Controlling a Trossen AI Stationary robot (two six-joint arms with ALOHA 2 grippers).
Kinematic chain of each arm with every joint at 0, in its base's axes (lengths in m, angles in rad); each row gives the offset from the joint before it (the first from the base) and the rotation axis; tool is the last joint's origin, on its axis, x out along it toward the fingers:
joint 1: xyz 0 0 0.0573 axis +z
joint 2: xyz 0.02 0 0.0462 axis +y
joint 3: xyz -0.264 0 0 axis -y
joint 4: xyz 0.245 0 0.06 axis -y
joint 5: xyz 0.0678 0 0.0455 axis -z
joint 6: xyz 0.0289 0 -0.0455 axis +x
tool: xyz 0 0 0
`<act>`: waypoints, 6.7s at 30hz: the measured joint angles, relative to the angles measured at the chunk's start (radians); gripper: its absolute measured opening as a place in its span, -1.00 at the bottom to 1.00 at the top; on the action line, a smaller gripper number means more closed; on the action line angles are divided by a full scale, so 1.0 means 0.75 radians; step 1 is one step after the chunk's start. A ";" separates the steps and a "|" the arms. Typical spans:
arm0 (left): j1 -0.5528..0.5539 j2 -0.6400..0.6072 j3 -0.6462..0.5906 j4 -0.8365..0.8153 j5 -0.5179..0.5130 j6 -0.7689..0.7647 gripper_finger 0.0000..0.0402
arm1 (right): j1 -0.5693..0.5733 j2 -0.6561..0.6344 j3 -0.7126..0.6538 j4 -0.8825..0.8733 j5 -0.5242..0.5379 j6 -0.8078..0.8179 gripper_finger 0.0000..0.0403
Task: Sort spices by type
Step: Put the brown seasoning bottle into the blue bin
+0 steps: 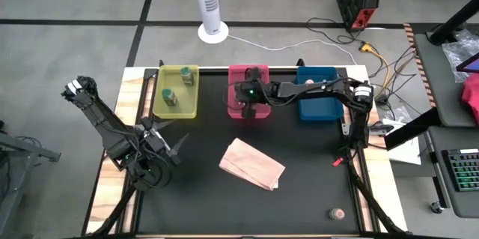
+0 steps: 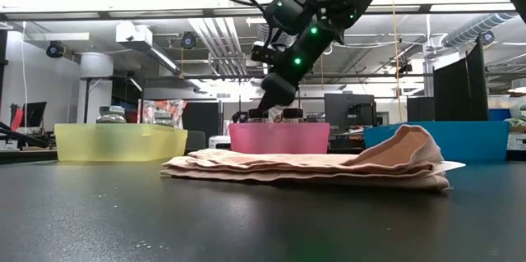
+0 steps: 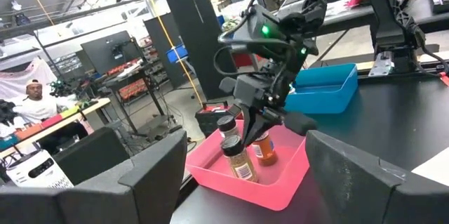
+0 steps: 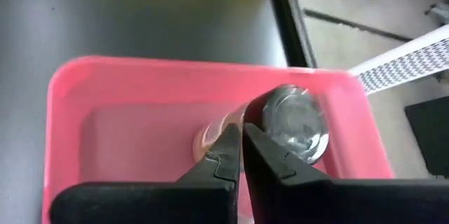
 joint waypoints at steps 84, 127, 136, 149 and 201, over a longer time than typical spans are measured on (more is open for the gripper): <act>0.001 0.001 -0.001 0.022 0.037 0.027 0.37 | 0.278 -0.458 0.181 -0.934 -0.222 0.825 -0.95; 0.022 -0.048 0.029 0.012 -0.013 0.424 0.37 | 1.801 -0.331 0.043 -1.336 -0.456 3.688 -0.68; 0.022 -0.048 0.029 0.012 -0.013 0.383 0.37 | 1.824 -0.330 -0.048 -1.339 -0.461 3.705 0.14; 0.021 -0.048 0.028 0.016 -0.013 0.344 0.37 | 1.853 -0.338 -0.168 -1.242 -0.503 3.699 0.39; 0.021 -0.047 0.027 0.030 0.002 0.304 0.37 | 1.862 -0.139 -0.159 -1.154 -0.522 2.063 0.65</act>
